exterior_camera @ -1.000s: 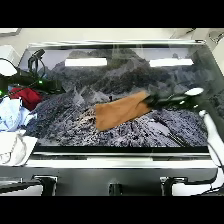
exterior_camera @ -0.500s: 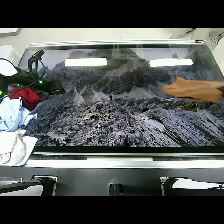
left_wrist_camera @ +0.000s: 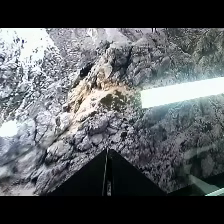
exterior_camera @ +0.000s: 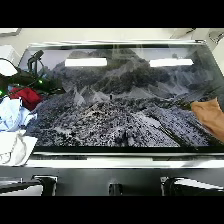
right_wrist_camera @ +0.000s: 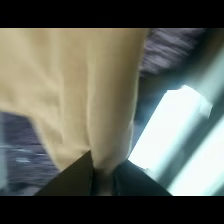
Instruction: Fold the clothes and pants, and hang the long-sleeved shirts on hangers.
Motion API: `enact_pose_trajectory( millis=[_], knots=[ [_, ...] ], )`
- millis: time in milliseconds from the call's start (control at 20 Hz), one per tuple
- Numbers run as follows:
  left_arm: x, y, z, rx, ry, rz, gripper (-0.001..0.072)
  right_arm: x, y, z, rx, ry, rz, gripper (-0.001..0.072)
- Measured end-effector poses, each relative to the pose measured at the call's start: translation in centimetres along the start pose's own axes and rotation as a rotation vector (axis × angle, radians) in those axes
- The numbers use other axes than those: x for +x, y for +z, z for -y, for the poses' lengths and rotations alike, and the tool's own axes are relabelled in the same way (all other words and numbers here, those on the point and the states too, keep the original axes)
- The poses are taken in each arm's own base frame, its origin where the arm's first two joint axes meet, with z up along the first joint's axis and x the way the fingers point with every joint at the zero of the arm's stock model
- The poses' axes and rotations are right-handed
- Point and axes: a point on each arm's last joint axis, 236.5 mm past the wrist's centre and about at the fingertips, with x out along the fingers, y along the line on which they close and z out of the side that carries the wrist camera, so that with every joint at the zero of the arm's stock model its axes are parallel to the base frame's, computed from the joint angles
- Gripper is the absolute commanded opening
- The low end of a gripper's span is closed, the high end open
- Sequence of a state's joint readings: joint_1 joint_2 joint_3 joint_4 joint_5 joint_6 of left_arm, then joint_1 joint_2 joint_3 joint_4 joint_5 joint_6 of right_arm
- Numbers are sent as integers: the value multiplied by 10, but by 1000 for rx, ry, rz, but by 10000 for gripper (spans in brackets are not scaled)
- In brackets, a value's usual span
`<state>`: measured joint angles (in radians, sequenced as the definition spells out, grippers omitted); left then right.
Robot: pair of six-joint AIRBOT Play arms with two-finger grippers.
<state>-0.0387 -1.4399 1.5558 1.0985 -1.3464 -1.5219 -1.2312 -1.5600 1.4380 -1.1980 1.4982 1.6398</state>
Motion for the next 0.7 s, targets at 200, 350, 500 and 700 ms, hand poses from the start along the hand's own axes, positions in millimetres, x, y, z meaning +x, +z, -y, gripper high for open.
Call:
enact_pose_trajectory(
  millis=[200, 350, 500, 700],
  knots=[
    [0, 1, 0, 0, 0, 2, 21, 15, -28, 47, 63, -139, -34, 45],
    [0, 1, 0, 1, 1, 3, 21, 28, -43, 67, 80, -194, -56, 45],
    [0, 1, 0, 2, 1, 3, 21, 37, -52, 80, 86, -228, -67, 46],
    [0, 1, 0, 3, 1, 3, 22, 42, -59, 87, 85, -249, -73, 705]
  ],
)
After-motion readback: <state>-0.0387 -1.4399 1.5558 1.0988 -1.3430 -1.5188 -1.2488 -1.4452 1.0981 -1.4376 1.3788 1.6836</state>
